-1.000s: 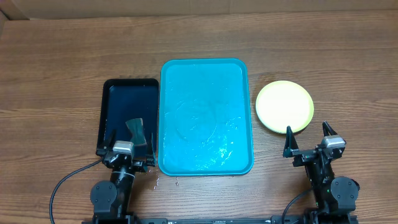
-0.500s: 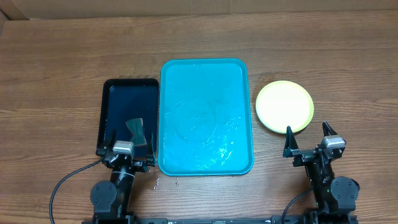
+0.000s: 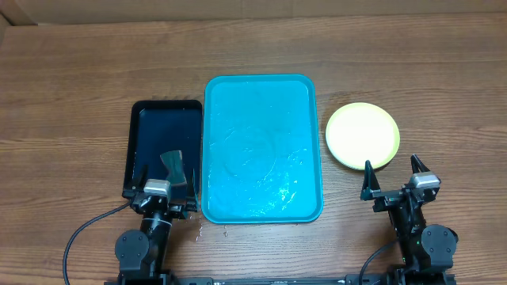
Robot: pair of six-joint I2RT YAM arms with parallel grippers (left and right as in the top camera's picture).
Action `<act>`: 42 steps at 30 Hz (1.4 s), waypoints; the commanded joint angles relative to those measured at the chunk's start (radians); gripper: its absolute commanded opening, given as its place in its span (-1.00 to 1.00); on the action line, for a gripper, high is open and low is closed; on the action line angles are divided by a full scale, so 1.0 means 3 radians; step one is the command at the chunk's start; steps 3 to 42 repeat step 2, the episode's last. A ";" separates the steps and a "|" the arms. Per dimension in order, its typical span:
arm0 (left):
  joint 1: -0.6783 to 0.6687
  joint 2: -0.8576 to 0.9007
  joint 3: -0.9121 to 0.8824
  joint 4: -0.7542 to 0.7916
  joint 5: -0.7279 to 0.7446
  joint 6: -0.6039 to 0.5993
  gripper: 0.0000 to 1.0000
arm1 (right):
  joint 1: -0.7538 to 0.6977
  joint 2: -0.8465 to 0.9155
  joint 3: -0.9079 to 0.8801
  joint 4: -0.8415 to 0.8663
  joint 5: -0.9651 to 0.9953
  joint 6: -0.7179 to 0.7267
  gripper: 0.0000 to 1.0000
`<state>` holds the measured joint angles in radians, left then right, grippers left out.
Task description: Clean dirty plates on tray and stack at the side
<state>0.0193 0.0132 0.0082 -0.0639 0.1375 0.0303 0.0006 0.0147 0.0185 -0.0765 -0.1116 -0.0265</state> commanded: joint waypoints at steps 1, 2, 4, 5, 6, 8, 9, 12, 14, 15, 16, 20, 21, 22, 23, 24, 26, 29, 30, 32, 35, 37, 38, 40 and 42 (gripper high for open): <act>-0.0010 -0.0029 -0.0011 -0.0010 -0.0036 0.0075 1.00 | 0.0019 -0.0039 -0.0036 0.0005 0.0046 -0.0014 1.00; -0.0010 -0.0029 -0.0011 -0.0010 -0.0034 0.0075 1.00 | 0.0019 -0.0039 -0.0036 0.0005 0.0046 -0.0014 1.00; -0.0010 -0.0029 -0.0011 -0.0010 -0.0034 0.0075 1.00 | 0.0019 -0.0039 -0.0036 0.0005 0.0046 -0.0014 1.00; -0.0010 -0.0029 -0.0011 -0.0010 -0.0034 0.0075 1.00 | 0.0019 -0.0039 -0.0036 0.0005 0.0046 -0.0014 1.00; -0.0010 -0.0029 -0.0011 -0.0010 -0.0034 0.0075 1.00 | 0.0019 -0.0039 -0.0036 0.0005 0.0046 -0.0014 1.00; -0.0010 -0.0029 -0.0011 -0.0010 -0.0034 0.0075 1.00 | 0.0019 -0.0039 -0.0036 0.0005 0.0046 -0.0014 1.00; -0.0010 -0.0029 -0.0011 -0.0010 -0.0034 0.0075 1.00 | 0.0019 -0.0039 -0.0036 0.0005 0.0046 -0.0014 1.00; -0.0010 -0.0029 -0.0011 -0.0010 -0.0034 0.0075 1.00 | 0.0019 -0.0039 -0.0036 0.0005 0.0046 -0.0014 1.00; -0.0010 -0.0029 -0.0011 -0.0010 -0.0034 0.0075 1.00 | 0.0019 -0.0039 -0.0036 0.0005 0.0046 -0.0014 1.00; -0.0010 -0.0029 -0.0011 -0.0010 -0.0034 0.0075 1.00 | 0.0019 -0.0039 -0.0036 0.0005 0.0046 -0.0014 1.00; -0.0010 -0.0029 -0.0011 -0.0010 -0.0034 0.0075 1.00 | 0.0019 -0.0039 -0.0036 0.0005 0.0046 -0.0014 1.00; -0.0010 -0.0029 -0.0011 -0.0010 -0.0034 0.0075 1.00 | 0.0019 -0.0039 -0.0036 0.0005 0.0046 -0.0014 1.00; -0.0010 -0.0029 -0.0011 -0.0010 -0.0034 0.0075 1.00 | 0.0019 -0.0039 -0.0036 0.0005 0.0046 -0.0014 1.00; -0.0010 -0.0029 -0.0011 -0.0010 -0.0034 0.0075 1.00 | 0.0019 -0.0039 -0.0036 0.0005 0.0046 -0.0014 1.00; -0.0010 -0.0029 -0.0011 -0.0010 -0.0034 0.0075 1.00 | 0.0019 -0.0039 -0.0036 0.0005 0.0046 -0.0014 1.00; -0.0010 -0.0029 -0.0011 -0.0010 -0.0034 0.0075 1.00 | 0.0019 -0.0039 -0.0036 0.0005 0.0046 -0.0014 1.00; -0.0010 -0.0029 -0.0011 -0.0010 -0.0034 0.0075 1.00 | 0.0019 -0.0039 -0.0036 0.0005 0.0046 -0.0014 1.00; -0.0010 -0.0029 -0.0011 -0.0010 -0.0034 0.0075 1.00 | 0.0019 -0.0039 -0.0036 0.0005 0.0046 -0.0014 1.00; -0.0010 -0.0029 -0.0011 -0.0010 -0.0034 0.0075 1.00 | 0.0019 -0.0039 -0.0036 0.0005 0.0046 -0.0014 1.00; -0.0010 -0.0029 -0.0011 -0.0010 -0.0034 0.0075 1.00 | 0.0019 -0.0039 -0.0036 0.0005 0.0046 -0.0014 1.00; -0.0010 -0.0029 -0.0011 -0.0010 -0.0034 0.0075 1.00 | 0.0019 -0.0039 -0.0036 0.0005 0.0046 -0.0014 1.00; -0.0010 -0.0029 -0.0011 -0.0010 -0.0034 0.0075 1.00 | 0.0019 -0.0039 -0.0036 0.0005 0.0046 -0.0014 1.00; -0.0010 -0.0029 -0.0011 -0.0010 -0.0034 0.0075 1.00 | 0.0019 -0.0039 -0.0036 0.0005 0.0046 -0.0014 1.00; -0.0010 -0.0029 -0.0011 -0.0010 -0.0034 0.0075 1.00 | 0.0019 -0.0039 -0.0036 0.0005 0.0046 -0.0014 1.00; -0.0010 -0.0029 -0.0011 -0.0010 -0.0034 0.0075 1.00 | 0.0019 -0.0039 -0.0036 0.0005 0.0046 -0.0014 1.00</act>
